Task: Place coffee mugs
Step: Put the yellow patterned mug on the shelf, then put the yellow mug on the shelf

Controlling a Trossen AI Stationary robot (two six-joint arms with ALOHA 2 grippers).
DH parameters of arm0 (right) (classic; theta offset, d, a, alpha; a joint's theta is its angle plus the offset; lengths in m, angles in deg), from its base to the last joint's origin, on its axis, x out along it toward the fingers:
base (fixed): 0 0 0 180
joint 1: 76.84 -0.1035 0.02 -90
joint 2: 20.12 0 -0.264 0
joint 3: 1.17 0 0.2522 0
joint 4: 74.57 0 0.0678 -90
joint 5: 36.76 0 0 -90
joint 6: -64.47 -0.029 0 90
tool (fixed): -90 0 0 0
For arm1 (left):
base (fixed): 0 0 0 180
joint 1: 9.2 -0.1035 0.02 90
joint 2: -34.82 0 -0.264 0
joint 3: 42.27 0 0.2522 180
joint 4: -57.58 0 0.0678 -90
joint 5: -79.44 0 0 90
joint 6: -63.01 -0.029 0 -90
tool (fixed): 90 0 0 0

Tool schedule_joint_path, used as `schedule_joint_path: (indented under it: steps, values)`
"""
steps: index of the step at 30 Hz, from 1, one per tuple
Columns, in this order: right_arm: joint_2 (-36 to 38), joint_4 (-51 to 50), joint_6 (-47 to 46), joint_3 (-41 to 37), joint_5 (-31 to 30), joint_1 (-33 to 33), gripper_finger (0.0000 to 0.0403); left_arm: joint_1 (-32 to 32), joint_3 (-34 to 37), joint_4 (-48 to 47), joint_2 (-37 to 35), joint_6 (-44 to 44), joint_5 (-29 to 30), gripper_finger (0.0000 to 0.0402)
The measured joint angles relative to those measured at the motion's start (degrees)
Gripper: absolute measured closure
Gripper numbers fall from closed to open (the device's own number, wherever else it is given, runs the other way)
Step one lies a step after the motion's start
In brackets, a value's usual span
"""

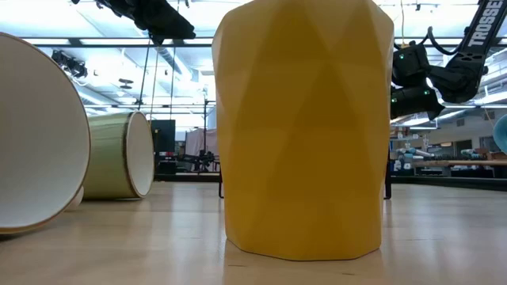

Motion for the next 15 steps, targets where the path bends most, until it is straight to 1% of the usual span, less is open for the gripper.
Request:
schedule_joint_path:
  steps: [8, 15]
  values:
    - [0.0, 0.0, 0.0, 0.0, 0.0, 0.0, 0.0245, 0.0, 0.0, 0.0, 0.0, 0.0, 0.0, 0.0271]
    - [0.0, 0.0, 0.0, 0.0, 0.0, 0.0, 0.0241, 0.0, 0.0, 0.0, 0.0, 0.0, 0.0, 0.0271]
